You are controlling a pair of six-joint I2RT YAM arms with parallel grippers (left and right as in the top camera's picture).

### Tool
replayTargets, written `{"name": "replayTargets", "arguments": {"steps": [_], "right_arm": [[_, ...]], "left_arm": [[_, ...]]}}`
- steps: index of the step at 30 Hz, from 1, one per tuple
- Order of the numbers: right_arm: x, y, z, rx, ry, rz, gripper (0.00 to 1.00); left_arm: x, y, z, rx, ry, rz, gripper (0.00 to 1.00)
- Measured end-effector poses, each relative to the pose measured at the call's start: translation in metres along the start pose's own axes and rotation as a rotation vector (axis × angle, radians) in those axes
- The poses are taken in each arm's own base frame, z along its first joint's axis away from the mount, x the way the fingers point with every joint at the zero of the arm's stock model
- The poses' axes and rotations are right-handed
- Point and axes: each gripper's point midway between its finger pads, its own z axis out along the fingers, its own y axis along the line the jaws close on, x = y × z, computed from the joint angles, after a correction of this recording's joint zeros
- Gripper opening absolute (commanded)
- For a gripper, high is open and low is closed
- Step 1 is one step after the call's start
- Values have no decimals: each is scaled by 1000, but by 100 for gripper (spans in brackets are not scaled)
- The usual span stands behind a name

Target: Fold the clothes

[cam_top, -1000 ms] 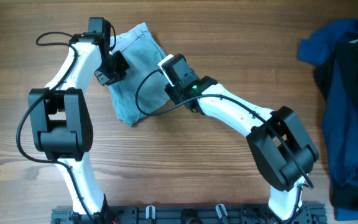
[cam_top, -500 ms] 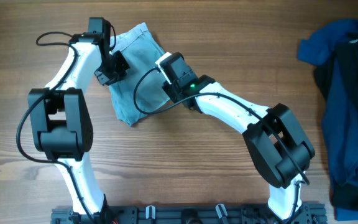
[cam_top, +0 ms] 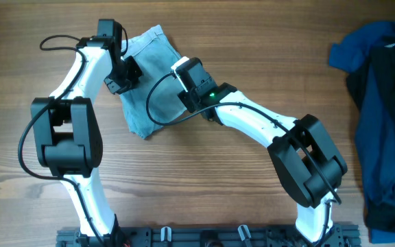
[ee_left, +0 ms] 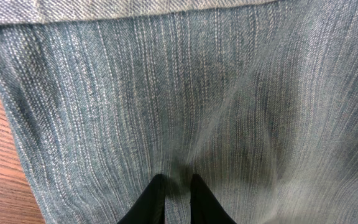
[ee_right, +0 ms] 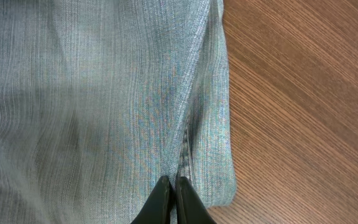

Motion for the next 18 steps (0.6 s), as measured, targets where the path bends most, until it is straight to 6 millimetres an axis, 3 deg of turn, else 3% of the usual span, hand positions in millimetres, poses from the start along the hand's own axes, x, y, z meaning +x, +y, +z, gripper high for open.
{"name": "replayTargets", "arguments": {"steps": [4, 12, 18], "right_arm": [[1, -10, 0, 54, 4, 16, 4], [14, -62, 11, 163, 36, 95, 4], [34, -70, 23, 149, 98, 110, 5]], "left_arm": [[0, 0, 0, 0, 0, 0, 15], [0, 0, 0, -3, -2, 1, 15], [0, 1, 0, -3, -2, 2, 16]]}}
